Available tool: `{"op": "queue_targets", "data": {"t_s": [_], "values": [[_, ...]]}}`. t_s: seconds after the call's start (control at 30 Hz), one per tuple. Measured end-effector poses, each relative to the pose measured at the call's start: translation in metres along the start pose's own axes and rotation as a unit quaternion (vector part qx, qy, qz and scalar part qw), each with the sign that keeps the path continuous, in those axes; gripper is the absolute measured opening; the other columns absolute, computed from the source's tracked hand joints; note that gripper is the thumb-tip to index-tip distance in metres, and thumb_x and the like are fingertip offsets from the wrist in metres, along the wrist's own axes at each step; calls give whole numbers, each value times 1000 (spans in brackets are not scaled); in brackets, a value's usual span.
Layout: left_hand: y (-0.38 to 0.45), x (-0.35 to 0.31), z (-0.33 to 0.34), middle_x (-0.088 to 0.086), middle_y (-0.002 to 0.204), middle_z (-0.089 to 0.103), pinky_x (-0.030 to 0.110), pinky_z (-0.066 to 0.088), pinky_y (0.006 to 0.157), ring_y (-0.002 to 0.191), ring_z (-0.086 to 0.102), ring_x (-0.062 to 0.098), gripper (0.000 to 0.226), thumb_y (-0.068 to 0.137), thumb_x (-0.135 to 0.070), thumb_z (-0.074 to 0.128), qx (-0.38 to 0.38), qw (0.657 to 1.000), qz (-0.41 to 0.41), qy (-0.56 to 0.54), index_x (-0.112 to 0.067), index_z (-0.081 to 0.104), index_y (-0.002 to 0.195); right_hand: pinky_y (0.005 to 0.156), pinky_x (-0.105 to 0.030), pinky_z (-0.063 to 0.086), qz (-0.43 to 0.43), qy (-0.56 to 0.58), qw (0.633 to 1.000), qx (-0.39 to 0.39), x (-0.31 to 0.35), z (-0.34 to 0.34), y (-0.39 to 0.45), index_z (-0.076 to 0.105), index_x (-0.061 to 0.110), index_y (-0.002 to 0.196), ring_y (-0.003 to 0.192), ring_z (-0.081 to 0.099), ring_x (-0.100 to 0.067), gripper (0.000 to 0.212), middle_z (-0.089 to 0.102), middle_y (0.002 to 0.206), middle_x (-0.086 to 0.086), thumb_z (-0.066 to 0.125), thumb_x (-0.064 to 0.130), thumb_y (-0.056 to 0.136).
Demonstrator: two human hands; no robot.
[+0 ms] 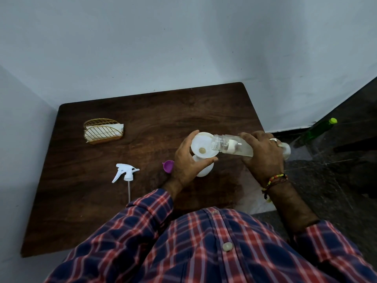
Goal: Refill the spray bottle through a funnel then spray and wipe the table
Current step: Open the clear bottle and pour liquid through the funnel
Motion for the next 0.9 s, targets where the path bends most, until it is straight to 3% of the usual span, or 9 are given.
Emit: {"op": "queue_targets", "data": {"t_s": [0.13,0.53,0.9], "values": [[0,-1,0,-4,138,56,13,43,101,125,51,2,90,66,-33,91,-1,1000,1,-3,-15,46,142,81,-47,50,1,2,1000,0,0,1,0,61,24,126,105,57,-35,59,61,115,-10,82,26,71],[0,-2,0,-1,137,57,36,49,104,125,53,9,90,66,-34,91,-5,1000,2,1,-14,47,142,82,-48,50,3,-5,1000,-7,1,1,-1,62,26,126,104,57,-35,60,61,113,-9,82,24,70],[1,-2,0,-11,134,54,19,46,103,122,49,-5,90,67,-32,91,1,1000,0,6,-13,46,142,83,-48,49,-3,-17,999,-27,3,1,0,63,25,123,101,59,-34,60,62,109,-8,84,21,66]]}}
Point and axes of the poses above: each hand's wrist, its own y-axis towards the middle knuckle, its own z-axis out of the palm, x = y × z, the point moved 1 cm from there along y, towards the middle knuckle
